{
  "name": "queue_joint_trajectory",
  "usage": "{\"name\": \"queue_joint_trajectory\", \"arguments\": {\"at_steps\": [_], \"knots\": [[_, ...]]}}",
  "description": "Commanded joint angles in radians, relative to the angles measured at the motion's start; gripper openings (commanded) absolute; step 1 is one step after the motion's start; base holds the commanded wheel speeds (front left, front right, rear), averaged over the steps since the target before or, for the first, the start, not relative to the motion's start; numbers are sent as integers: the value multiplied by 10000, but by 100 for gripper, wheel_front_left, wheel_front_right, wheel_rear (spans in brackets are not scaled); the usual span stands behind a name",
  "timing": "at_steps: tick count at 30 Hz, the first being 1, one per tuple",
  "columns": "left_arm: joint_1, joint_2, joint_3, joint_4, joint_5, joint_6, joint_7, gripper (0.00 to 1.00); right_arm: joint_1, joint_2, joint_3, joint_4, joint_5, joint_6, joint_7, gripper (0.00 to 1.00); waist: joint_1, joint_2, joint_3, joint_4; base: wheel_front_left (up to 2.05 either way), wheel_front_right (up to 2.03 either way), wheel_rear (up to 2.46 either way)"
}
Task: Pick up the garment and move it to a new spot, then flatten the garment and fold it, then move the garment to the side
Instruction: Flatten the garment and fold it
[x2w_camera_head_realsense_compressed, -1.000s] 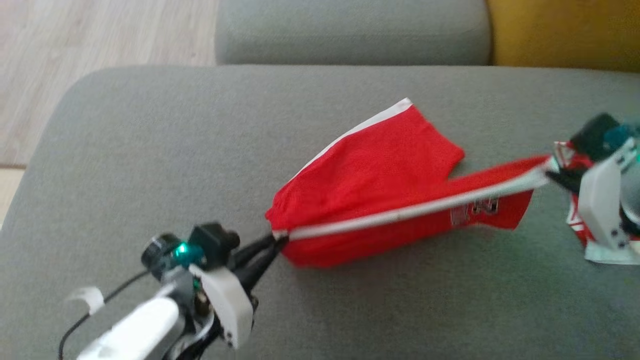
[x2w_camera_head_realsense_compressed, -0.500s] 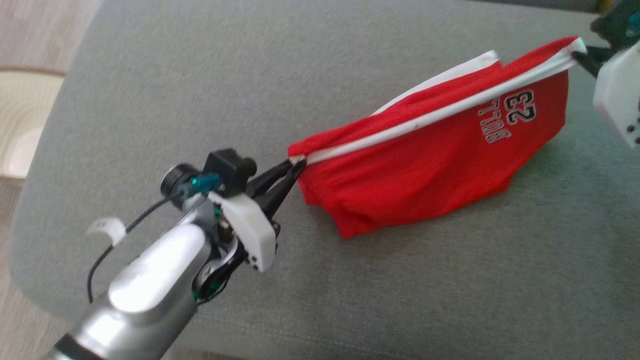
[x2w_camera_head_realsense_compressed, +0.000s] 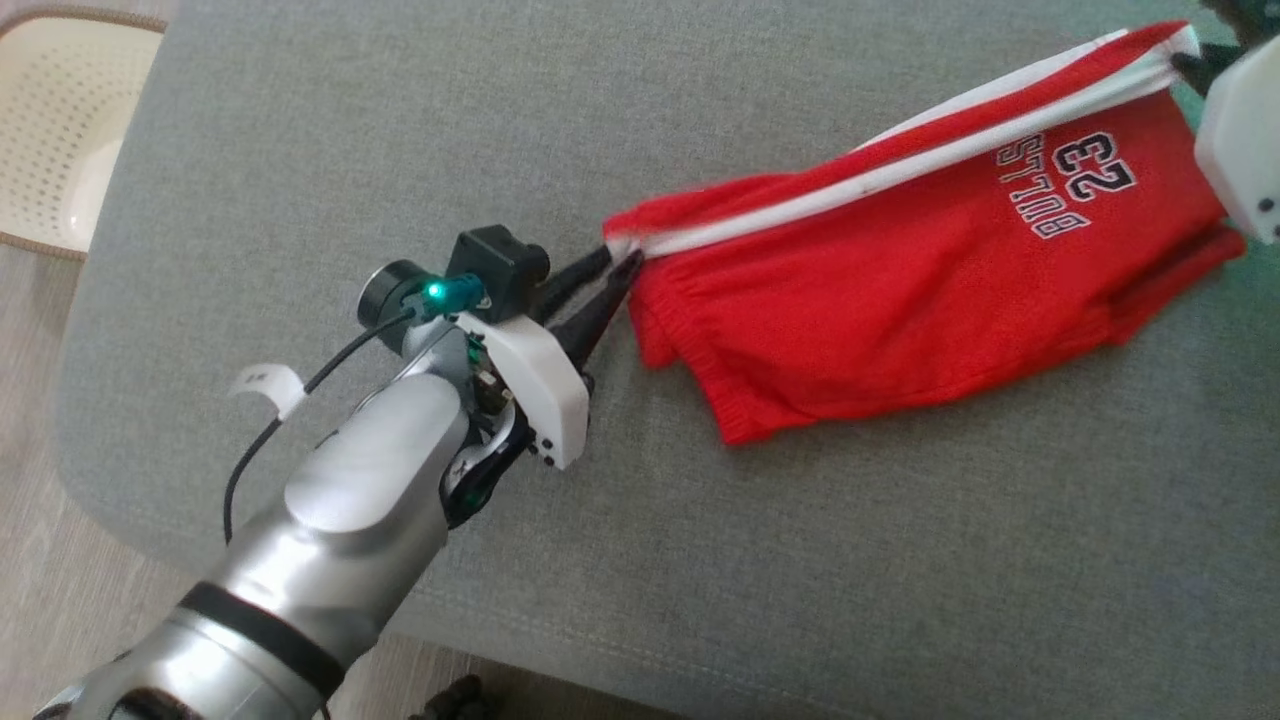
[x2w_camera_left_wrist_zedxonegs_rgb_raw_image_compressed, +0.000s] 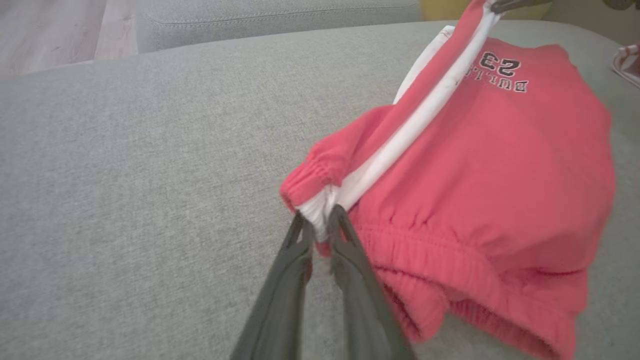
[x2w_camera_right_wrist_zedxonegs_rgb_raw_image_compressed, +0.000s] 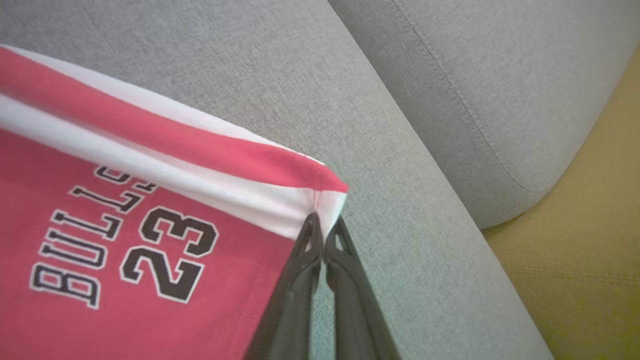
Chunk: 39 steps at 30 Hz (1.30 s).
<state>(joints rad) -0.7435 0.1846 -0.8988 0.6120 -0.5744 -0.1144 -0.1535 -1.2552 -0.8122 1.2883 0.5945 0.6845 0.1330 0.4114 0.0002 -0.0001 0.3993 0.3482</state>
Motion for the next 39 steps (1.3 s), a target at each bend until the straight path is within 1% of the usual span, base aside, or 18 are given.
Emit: {"name": "queue_joint_trajectory", "arguments": {"at_steps": [1, 6, 10, 15, 16, 21, 25, 29, 34, 36, 39], "knots": [[-471, 246, 331, 53, -13, 22, -126, 100, -234, -83, -94, 163, 21, -23, -119, 100, -2, 1, 77, 12, 0, 0, 0], [-738, 47, 345, 751, 53, 20, -514, 100, -322, 296, -88, 868, -36, -23, -572, 100, -2, 1, 118, -66, 0, 0, 0], [-788, 39, 435, 1131, 36, 21, -750, 100, -261, 538, -142, 1558, 128, -23, -1037, 100, -2, 1, -86, -261, 0, 0, 0], [-699, 125, 742, 1260, -58, 180, -961, 100, -129, 999, -845, 2509, 486, -23, -2281, 100, -2, 1, -539, -679, 0, 0, 0], [-699, 125, 742, 1260, -58, 180, -961, 100, -129, 999, -845, 2509, 486, -23, -2281, 100, -2, 1, -539, -679, 0, 0, 0], [-415, 327, 1502, 892, -300, 617, -1065, 100, 242, 1601, -1830, 3359, 835, -23, -3982, 100, -2, 1, -1143, -1235, 0, 0, 0], [18, 438, 2463, -54, -361, 1039, -1078, 100, 822, 2228, -2770, 3883, 1471, -23, -5125, 100, -2, 1, -1653, -1634, 0, 0, 0], [721, 445, 3445, -1134, -233, 1424, -1080, 100, 1490, 2688, -3204, 3953, 1534, -23, -6181, 100, -2, 1, -2142, -1973, 0, 0, 0], [1737, 322, 4271, -2161, 60, 1696, -1081, 100, 2352, 3152, -4082, 3742, 1429, -23, -6689, 100, -2, 1, -2676, -2346, 0, 0, 0], [2144, 247, 4453, -2392, 139, 1748, -1081, 100, 2770, 3294, -4638, 3452, 1296, -23, -6720, 100, -2, 1, -2874, -2477, 0, 0, 0], [2732, 183, 4676, -2623, 279, 1857, -1081, 100, 3603, 3455, -5821, 2746, 798, -23, -6726, 100, -2, 1, -3117, -2672, 0, 0, 0]]}}
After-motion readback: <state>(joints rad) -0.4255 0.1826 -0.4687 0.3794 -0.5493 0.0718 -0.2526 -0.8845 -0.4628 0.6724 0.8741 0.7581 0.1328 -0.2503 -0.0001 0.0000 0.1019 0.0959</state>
